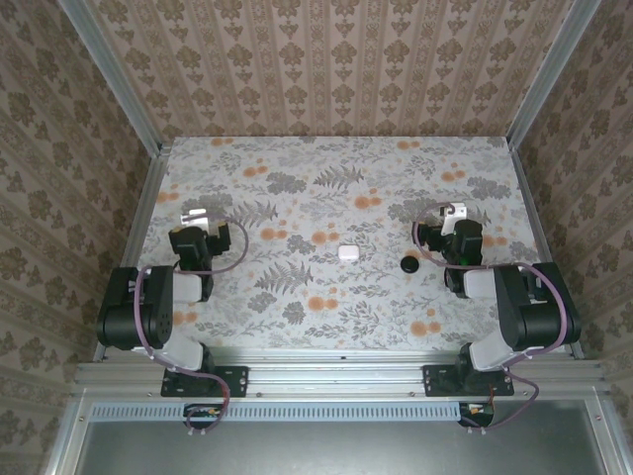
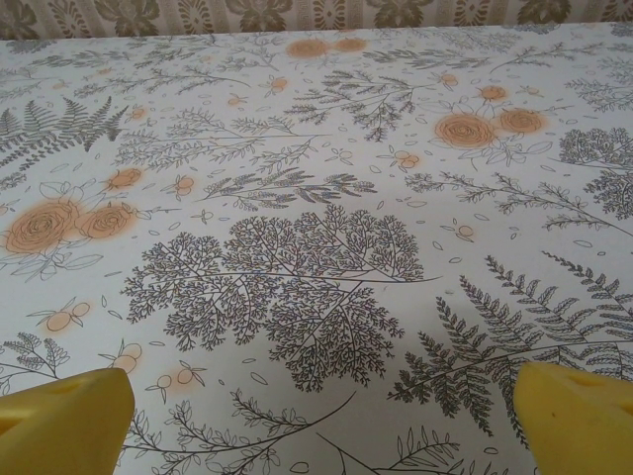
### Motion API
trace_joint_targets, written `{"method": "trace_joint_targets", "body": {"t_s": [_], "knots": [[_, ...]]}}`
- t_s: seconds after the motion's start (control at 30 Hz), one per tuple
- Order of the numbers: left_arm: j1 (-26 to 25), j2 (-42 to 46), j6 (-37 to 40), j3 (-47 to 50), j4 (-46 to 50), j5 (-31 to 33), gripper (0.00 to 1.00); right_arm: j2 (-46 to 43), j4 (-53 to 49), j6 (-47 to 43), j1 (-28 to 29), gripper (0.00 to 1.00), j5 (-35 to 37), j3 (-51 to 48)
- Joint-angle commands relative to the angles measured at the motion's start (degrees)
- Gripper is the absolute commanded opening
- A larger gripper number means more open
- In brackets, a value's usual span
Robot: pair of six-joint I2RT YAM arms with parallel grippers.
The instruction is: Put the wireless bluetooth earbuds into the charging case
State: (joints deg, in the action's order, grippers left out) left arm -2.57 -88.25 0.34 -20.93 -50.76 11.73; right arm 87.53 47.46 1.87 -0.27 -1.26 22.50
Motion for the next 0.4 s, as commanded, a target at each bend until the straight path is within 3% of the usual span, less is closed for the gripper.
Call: {"method": "trace_joint_targets", "body": {"t_s": [0.0,0.37], "knots": [[-0.2,0.3,1.2,-1.2,-0.2,-1.0,1.0,0.3,1.8,0.2,-0.1,1.0,0.4,0.8],[-0.2,0.3,1.1,-1.3,-0.1,-1.2,1.0,0.3,1.8,0.2,-0.1,1.0,0.4,0.7]]}}
